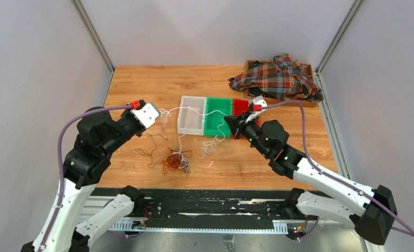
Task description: Untangle the cables
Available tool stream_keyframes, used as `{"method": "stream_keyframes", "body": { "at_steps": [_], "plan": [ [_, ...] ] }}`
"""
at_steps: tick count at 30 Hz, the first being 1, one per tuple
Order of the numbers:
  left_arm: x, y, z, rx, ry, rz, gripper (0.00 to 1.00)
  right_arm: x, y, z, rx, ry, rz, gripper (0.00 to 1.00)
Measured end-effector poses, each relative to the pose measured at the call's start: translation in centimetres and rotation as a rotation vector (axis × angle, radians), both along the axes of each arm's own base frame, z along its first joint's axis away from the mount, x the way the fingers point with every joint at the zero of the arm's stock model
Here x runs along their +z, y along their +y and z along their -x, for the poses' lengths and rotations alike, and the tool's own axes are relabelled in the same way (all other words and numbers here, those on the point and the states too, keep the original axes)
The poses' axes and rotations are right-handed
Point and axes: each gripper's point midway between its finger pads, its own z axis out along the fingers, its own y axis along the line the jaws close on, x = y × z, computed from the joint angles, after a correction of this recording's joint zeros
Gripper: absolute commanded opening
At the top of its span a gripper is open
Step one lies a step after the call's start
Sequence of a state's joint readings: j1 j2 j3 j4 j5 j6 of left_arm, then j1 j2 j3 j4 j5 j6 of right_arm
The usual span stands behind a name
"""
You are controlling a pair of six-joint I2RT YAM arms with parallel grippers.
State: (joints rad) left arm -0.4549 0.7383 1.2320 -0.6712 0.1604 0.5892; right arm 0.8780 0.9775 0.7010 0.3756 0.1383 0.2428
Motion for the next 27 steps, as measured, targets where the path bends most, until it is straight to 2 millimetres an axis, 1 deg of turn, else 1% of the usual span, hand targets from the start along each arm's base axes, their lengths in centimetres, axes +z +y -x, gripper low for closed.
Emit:
{"method": "stream_keyframes", "body": {
  "at_steps": [3,9,12,15,18,21,24,27],
  "plan": [
    [0.6,1.0,-0.5,0.057,-0.041,-0.002,0.00,-0.1,-1.9,-0.3,-0.059,0.011,-0.017,0.01],
    [2.1,2.2,-1.4,0.143,-0.103,0.014,0.00,0.7,-4.6,-0.4,-0.128,0.007,-0.062,0.01],
    [2.9,3.0,-1.9,0.193,-0.135,0.026,0.00,0.4,-5.6,-0.5,-0.155,0.015,-0.073,0.01],
    [3.8,3.4,-2.2,0.227,-0.168,0.048,0.01,-0.3,-6.0,-0.6,-0.160,0.036,-0.078,0.01],
    [4.7,3.5,-2.2,0.233,-0.190,0.082,0.00,-1.0,-5.1,-0.2,-0.107,0.060,-0.074,0.01],
    [5.5,3.5,-2.1,0.238,-0.203,0.127,0.01,-2.2,-3.4,0.4,-0.020,0.106,-0.062,0.01],
    [7.1,4.0,-2.1,0.275,-0.241,0.188,0.00,-4.6,-1.4,0.9,0.071,0.183,-0.034,0.01],
    [9.2,4.9,-2.1,0.325,-0.304,0.256,0.01,-7.0,-0.2,1.5,0.118,0.254,-0.003,0.01]
  ]
}}
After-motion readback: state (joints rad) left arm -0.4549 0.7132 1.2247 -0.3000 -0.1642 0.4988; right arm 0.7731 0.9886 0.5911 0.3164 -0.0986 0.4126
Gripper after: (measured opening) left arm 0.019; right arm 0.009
